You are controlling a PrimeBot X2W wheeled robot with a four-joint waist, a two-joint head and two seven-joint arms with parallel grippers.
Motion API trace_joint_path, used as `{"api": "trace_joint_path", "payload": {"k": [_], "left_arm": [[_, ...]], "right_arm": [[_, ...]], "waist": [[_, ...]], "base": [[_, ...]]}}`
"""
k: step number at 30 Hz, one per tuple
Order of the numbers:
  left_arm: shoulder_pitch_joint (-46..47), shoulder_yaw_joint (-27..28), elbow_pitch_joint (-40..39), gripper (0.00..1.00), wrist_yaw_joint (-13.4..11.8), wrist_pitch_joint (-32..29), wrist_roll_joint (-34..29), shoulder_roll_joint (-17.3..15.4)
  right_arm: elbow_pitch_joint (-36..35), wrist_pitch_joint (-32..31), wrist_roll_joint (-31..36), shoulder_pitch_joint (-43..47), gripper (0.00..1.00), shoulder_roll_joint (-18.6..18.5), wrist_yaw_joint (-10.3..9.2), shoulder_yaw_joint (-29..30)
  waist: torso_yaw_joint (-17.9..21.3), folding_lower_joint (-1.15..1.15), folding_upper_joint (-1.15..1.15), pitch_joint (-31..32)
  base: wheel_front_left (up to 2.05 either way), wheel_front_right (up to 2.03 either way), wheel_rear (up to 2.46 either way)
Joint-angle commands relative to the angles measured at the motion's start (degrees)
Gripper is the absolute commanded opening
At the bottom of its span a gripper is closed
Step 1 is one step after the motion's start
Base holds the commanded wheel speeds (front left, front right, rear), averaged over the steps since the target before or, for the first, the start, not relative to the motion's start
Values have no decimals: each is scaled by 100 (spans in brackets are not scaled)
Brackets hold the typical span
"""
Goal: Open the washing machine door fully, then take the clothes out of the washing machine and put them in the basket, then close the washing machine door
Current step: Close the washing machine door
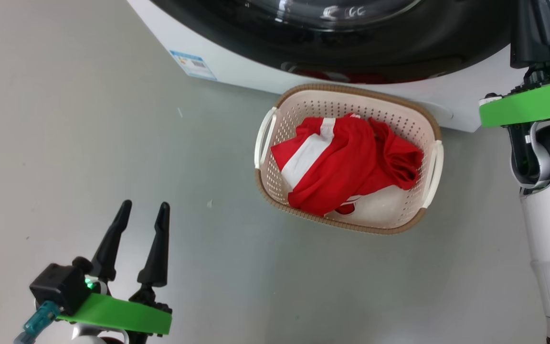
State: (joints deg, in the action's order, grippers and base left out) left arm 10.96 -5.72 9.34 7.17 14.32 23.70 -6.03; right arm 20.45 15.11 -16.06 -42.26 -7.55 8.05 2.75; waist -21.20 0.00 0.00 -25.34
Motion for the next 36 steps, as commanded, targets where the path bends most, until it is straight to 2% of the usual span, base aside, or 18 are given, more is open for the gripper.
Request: {"api": "trace_joint_path", "payload": {"k": [1,3,4,5,7,8,9,10,11,30,36], "left_arm": [[10,204,-81,100,32,68,33,-159],[-22,212,-56,100,32,68,20,-178],[-43,224,-41,100,32,68,11,-189],[-68,242,-23,100,32,68,2,-200],[-120,280,6,100,32,68,-18,-219],[-148,298,16,100,32,68,-27,-229],[-178,312,23,100,32,68,-36,-239],[-212,332,28,100,32,68,-46,-253],[-246,354,31,100,32,68,-55,-265],[-634,411,-31,100,32,68,-185,-541],[-778,446,-37,100,32,68,-206,-586]], "right_arm": [[-112,-11,42,16,0,36,-56,-98],[-74,-11,26,174,0,59,-56,-231],[-65,-11,10,261,11,74,-56,-296],[-58,-11,-7,353,26,92,-56,-356],[-75,-11,-40,543,39,127,-56,-442],[-80,-11,-62,645,49,147,-56,-478],[-78,-11,-82,751,79,162,-56,-519],[-70,-11,-121,852,92,184,-56,-546],[-76,-11,-157,944,100,203,-56,-575],[-215,-11,-309,2725,100,267,-56,-839],[-252,-11,-365,3168,100,283,-56,-731]], "waist": [[46,0,0,104],[83,0,0,200],[110,0,0,252],[140,0,0,303],[202,0,0,409],[235,0,0,464],[266,0,0,523],[305,0,0,578],[344,0,0,627],[966,0,0,1408],[1176,0,0,1665]], "base": [[0,0,0],[0,0,0],[0,0,0],[0,0,0],[0,0,0],[0,0,0],[0,0,0],[0,0,0],[0,0,0],[0,0,0],[0,0,0]]}}
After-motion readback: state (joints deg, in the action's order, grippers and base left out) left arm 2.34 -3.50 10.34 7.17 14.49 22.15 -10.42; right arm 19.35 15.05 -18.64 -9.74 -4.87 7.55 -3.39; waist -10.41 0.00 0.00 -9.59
